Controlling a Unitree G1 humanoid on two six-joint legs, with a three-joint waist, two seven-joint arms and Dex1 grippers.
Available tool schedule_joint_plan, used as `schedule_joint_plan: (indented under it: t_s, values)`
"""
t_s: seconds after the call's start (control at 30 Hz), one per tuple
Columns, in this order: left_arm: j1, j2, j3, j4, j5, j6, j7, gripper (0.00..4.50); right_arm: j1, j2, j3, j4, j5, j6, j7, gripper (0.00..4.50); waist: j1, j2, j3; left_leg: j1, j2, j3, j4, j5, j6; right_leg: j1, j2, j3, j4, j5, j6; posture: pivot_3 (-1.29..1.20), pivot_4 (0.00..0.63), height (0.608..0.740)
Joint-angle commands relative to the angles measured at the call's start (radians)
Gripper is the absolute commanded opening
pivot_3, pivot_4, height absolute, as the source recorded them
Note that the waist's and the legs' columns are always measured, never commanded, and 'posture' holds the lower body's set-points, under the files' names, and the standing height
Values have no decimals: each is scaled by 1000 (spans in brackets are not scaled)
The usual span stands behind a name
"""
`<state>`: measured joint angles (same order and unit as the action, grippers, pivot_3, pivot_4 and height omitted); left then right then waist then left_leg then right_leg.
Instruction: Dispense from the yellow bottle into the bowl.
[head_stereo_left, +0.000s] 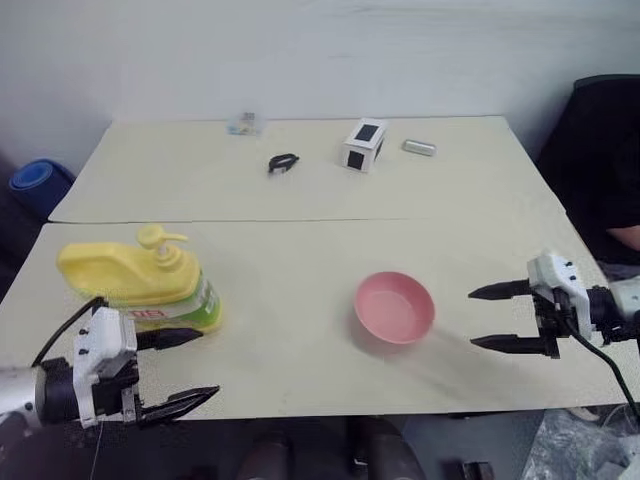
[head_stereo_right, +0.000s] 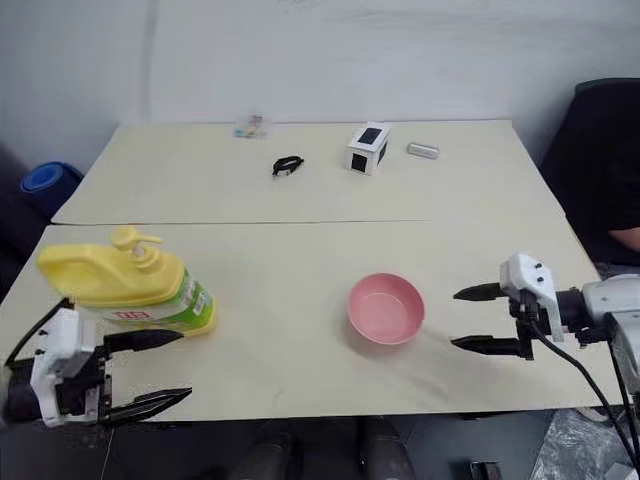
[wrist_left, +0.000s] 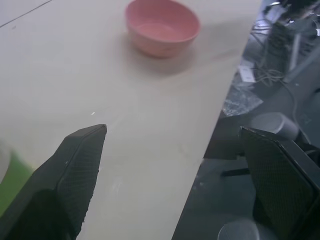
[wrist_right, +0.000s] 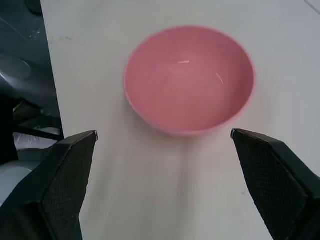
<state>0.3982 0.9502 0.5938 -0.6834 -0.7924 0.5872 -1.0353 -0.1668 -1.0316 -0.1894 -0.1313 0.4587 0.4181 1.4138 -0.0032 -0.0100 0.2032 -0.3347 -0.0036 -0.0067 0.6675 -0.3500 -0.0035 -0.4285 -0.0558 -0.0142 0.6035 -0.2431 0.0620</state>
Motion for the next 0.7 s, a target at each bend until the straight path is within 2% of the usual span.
schedule_joint_plan:
  t_s: [0.03, 0.13, 0.23, 0.43, 0.53, 0.7]
  values:
    - [-107, 57, -55, -68, -68, 43, 25, 4500, 16, 17, -12, -209, 58, 90, -105, 4469, -1, 0, 0, 0, 0, 1, 0, 0, 0, 0, 1, 1, 0, 0, 0, 0, 150, 740]
    - [-223, 100, -152, -87, -91, 67, 30, 4500, 41, 48, 51, -341, 30, 133, -207, 4469, 2, 0, 0, 0, 0, 1, 0, 1, -1, 0, 2, 2, 0, 0, 0, 0, 150, 740]
    - [-291, 108, -234, -90, -72, 69, 33, 4500, 51, 96, 119, -404, -13, 171, -325, 3906, 0, 0, 0, 0, 0, 2, 0, 1, -2, 0, 2, 3, 0, 0, 0, 0, 150, 740]
    - [-329, 104, -317, -90, -29, 54, 22, 4500, 83, 145, 250, -457, -126, 147, -446, 1840, 1, 0, 0, 0, -1, 2, 0, 1, -2, -4, 2, 4, 0, 1, 1, 0, 150, 740]
    - [-328, 104, -339, -86, 3, 38, 15, 4500, 62, 175, 323, -431, -204, 116, -497, 1840, 1, -1, 0, 0, -1, 2, 0, 1, -1, -5, 2, 4, 0, 1, 2, 0, 150, 740]
    - [-320, 94, -340, -86, 19, 29, 16, 4500, 43, 209, 367, -391, -269, 98, -549, 1840, 1, -1, 0, 0, 0, 2, 0, 1, -1, -5, 10, 6, -1, 1, 1, 0, 150, 740]
